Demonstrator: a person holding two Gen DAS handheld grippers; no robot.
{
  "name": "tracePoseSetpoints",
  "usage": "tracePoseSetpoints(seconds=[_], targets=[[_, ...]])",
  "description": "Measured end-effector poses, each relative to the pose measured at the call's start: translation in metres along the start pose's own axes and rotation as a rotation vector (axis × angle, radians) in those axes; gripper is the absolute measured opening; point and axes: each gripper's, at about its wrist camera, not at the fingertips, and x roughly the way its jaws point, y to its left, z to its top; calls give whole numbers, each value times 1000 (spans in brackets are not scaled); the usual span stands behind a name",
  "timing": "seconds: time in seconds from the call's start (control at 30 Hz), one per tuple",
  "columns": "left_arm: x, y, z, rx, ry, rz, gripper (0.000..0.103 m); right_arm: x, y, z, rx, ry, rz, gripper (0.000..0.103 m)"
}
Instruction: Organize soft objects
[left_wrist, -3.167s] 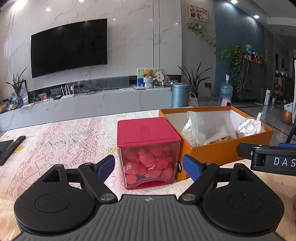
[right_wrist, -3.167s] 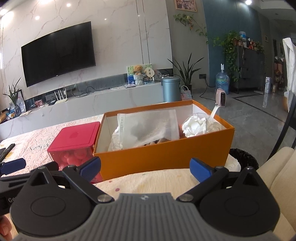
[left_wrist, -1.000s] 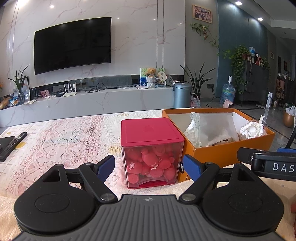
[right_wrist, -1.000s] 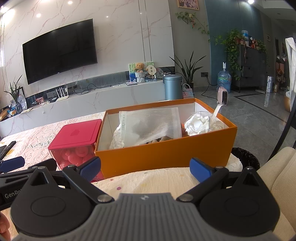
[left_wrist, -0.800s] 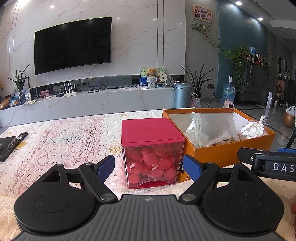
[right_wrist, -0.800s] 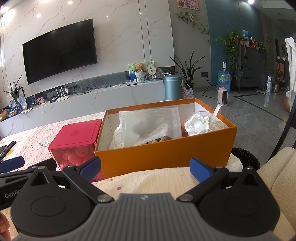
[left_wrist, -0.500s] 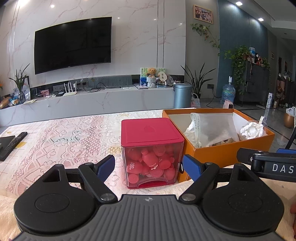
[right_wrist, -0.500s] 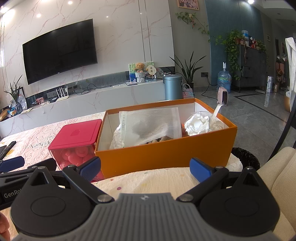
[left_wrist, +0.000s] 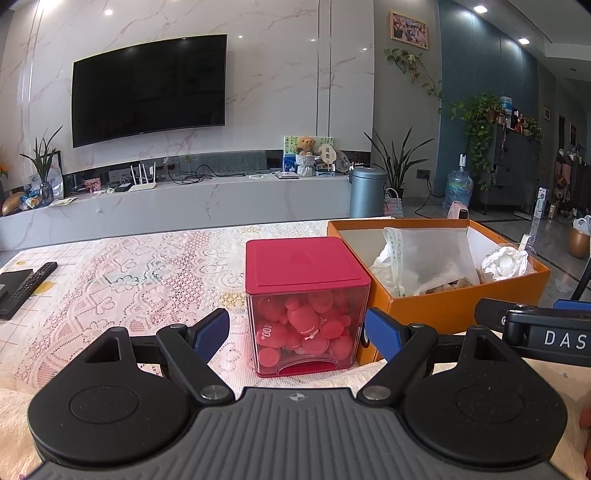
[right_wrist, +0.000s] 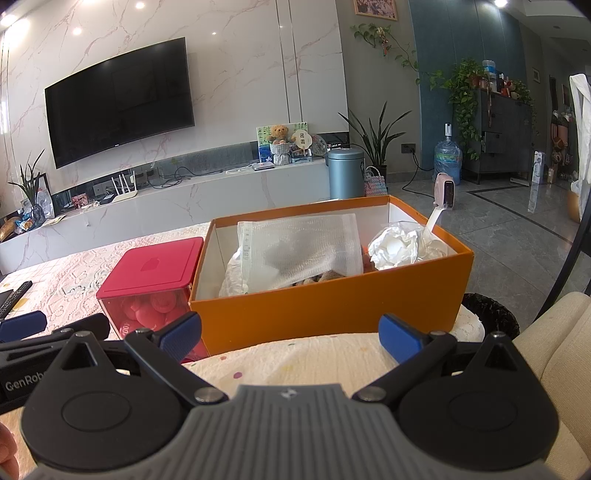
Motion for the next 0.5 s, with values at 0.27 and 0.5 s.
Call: tracePoseSetpoints(seconds=[0.27, 0.5], targets=[[-2, -2, 0, 4, -9, -6, 97, 1, -1, 0, -6, 3, -2, 100], [-3, 0, 0, -10, -9, -6, 97, 2, -1, 1, -13, 6, -5, 100]])
